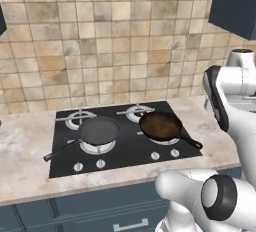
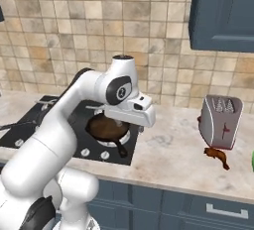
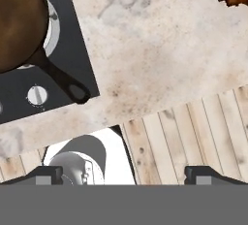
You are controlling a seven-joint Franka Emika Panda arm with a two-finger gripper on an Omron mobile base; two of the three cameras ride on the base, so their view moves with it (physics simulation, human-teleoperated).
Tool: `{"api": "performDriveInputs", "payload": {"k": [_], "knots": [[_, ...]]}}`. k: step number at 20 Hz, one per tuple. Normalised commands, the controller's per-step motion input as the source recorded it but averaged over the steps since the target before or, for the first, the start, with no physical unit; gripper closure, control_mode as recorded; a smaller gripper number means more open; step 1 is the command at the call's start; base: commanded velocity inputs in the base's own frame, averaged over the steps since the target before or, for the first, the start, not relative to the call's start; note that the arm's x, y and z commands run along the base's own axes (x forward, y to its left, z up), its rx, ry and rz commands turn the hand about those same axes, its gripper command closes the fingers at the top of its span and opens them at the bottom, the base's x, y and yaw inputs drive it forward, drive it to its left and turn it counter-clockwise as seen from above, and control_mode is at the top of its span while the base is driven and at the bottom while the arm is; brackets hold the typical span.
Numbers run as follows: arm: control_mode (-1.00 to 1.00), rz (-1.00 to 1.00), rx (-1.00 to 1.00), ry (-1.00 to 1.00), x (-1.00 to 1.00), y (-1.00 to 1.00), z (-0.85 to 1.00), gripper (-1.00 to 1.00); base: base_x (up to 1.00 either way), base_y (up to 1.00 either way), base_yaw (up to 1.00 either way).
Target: Place both pans onto different burners. Then place the corn and the chicken drumstick on different pans.
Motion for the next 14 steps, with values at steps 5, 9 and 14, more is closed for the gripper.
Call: {"api": "performDriveInputs", "payload": {"k": [5,9,14], "knots": [[1.00,0.00,0.00,0.00,0.00,0.00,0.00,-1.00,0.00,-0.26,0.00],[1.00,0.00,0.00,0.00,0.00,0.00,0.00,-1.00,0.06,-0.06,0.00],[1.00,0.00,0.00,0.00,0.00,0.00,0.00,-1.00,0.15,-0.24,0.00]]}}
